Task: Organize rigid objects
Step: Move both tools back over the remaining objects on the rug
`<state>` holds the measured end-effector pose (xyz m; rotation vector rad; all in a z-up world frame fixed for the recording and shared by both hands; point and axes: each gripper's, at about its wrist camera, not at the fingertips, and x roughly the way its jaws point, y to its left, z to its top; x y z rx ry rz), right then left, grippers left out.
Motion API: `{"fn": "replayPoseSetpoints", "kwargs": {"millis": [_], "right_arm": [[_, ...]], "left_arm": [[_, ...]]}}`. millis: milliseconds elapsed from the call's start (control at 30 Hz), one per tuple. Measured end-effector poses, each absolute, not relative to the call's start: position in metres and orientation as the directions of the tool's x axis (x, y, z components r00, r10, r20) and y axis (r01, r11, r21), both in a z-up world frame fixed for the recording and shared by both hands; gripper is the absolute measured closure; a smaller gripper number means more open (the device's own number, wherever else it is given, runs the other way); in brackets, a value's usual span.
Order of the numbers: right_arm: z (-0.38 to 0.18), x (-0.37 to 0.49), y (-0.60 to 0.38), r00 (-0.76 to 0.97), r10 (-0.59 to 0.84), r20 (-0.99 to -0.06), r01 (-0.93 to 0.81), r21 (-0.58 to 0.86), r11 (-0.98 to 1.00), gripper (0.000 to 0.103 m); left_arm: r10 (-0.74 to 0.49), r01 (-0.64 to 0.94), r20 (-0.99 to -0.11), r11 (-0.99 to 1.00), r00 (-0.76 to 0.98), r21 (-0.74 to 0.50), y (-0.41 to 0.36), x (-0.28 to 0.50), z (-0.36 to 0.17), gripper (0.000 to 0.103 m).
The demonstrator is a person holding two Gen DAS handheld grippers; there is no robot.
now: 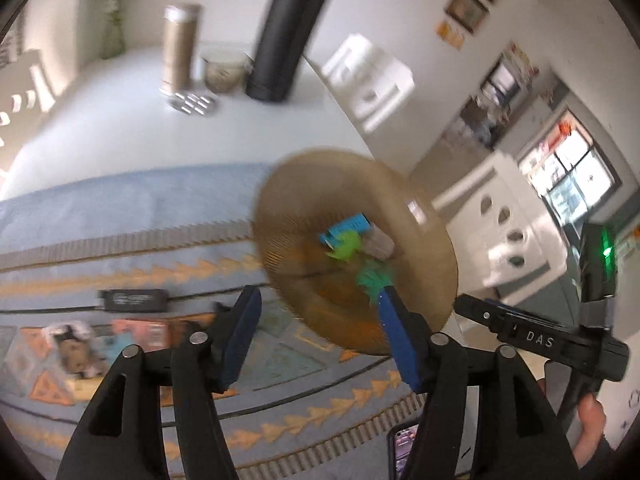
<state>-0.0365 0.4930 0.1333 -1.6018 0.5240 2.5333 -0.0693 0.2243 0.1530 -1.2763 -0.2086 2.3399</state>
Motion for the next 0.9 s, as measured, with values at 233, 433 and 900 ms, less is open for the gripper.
{"fn": "replayPoseSetpoints", "kwargs": {"millis": [233,433,900], "right_arm": [[0.144,-0.029,0.454,-0.454,-0.133,-0.881,-0.221,0.256,-0.941,0.039],[0.151,-0.024,0.401,-0.457,-0.164,-0.875,-0.143,0.253,-0.957,0.039],[0.146,-0.009,0.286,-0.419,-0.224,-0.88,-0.039,0.264,-0.964,0.039]], "left_arm": [[0.385,-0.228,-0.713,-0.923,-0.587,-0.311,0.142,-0.053,0.19,0.044],[0.285,-0.12,-0.693,-0.953,-0.662,-0.278,0.062,-0.034,0.21,0.044],[0.276,-0.068,-0.748,-0.952,-0.603,-0.297,-0.038,-0.02,0.185,0.044]]}}
